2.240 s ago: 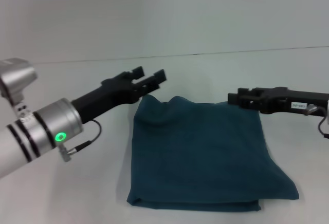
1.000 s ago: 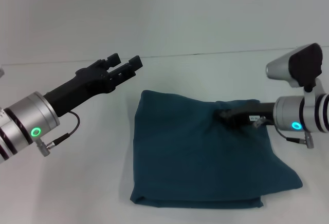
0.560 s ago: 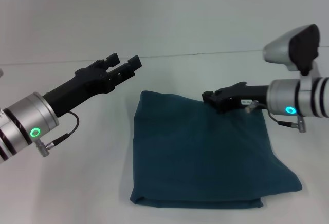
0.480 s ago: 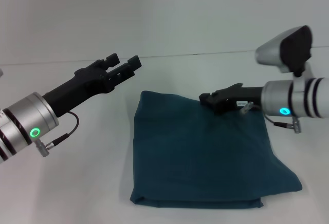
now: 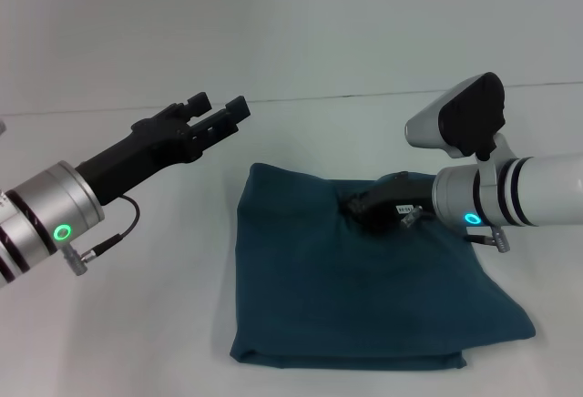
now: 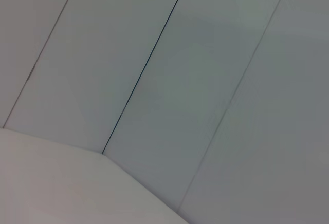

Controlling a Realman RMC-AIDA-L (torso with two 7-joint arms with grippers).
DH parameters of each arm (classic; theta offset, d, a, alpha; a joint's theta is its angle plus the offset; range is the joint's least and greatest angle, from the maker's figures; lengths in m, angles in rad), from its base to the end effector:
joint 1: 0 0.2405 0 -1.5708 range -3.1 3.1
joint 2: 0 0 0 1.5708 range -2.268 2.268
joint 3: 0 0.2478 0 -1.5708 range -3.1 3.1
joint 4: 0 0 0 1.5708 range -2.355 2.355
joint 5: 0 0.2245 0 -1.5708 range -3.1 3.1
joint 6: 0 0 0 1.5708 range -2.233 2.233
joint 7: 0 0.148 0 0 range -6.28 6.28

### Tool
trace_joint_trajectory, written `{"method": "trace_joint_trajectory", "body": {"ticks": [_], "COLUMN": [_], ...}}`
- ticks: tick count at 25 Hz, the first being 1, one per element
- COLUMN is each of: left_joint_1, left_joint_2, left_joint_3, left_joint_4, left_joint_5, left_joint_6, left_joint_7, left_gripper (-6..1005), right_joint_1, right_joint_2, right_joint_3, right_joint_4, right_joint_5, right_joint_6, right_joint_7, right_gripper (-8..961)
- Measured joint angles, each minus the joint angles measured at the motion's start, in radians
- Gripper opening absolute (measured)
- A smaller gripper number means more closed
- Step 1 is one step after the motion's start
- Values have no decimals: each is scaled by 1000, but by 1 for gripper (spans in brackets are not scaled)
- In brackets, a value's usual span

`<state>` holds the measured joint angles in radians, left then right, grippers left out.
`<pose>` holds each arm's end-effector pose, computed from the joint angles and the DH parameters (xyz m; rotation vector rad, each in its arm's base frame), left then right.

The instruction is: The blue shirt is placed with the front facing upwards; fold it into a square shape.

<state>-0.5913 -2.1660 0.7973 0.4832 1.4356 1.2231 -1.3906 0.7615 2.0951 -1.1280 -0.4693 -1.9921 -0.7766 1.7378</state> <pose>-0.2215 0.3891 -0.0282 -2.2193 -0.9111 -1.1572 0.2406 0.4245 -0.0732 -2.4792 0.8240 0.1593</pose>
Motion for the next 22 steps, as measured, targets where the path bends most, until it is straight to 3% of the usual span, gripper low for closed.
{"method": "trace_joint_trajectory", "body": {"ticks": [6, 14, 19, 22], "left_joint_1": [1, 6, 35, 63], "left_joint_2": [0, 0, 1, 2], "left_joint_3": [0, -6, -6, -2], "left_joint_4": [0, 0, 38, 77], "left_joint_5": [0, 4, 5, 10], "left_joint_6": [-5, 5, 55, 135], "left_joint_7": [2, -2, -22, -31], "left_gripper": [814, 818, 821, 822], "right_joint_1": [-24, -129, -235, -294], "right_joint_2": [2, -4, -9, -11], "right_joint_3": [3, 6, 29, 99], "right_joint_4": [-50, -205, -289, -312], "right_joint_5": [48, 175, 260, 286], "right_joint_6": [12, -14, -118, -250], "right_joint_7": [-15, -37, -62, -99], "right_gripper": [6, 8, 10, 11]}}
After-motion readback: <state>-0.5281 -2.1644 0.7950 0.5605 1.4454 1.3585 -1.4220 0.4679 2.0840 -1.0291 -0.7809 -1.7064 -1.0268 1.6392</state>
